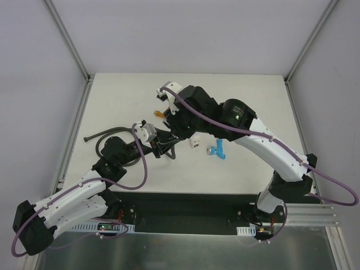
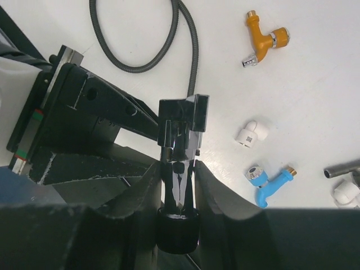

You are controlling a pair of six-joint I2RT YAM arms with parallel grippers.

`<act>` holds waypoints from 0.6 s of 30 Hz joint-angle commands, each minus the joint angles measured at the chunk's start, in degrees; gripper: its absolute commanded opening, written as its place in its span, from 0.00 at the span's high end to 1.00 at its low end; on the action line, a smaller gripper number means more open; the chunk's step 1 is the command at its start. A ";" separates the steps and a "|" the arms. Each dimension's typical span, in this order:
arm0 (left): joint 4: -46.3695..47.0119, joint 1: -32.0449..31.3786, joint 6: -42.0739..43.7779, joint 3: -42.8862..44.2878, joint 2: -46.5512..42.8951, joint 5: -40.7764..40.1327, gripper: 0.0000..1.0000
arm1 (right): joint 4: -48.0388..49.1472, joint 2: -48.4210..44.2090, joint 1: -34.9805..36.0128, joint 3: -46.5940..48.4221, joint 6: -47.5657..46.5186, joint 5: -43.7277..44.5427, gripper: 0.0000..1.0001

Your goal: Install the water faucets

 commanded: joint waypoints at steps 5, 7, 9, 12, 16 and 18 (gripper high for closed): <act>8.65 -0.34 -0.96 -1.01 -4.97 -10.42 1.00 | 1.34 0.27 2.38 -4.20 9.86 12.83 0.98; 8.83 -0.26 -1.05 -1.54 -5.50 -11.39 1.00 | 1.78 0.36 2.37 -4.74 11.88 13.70 0.98; 8.92 -0.34 -0.88 -1.80 -6.03 -12.54 1.00 | 2.31 0.54 2.64 -5.09 12.77 13.88 0.98; 8.92 -0.26 -0.09 -1.89 -5.94 -12.02 1.00 | 3.45 0.19 3.08 -5.27 13.30 14.06 0.98; 8.48 -0.35 0.18 -1.37 -5.06 -9.83 1.00 | 6.08 -1.66 3.34 -5.88 12.60 13.89 0.65; 8.39 -0.43 0.09 -1.10 -4.63 -8.86 1.00 | 7.23 -2.80 3.34 -5.79 11.90 13.80 0.53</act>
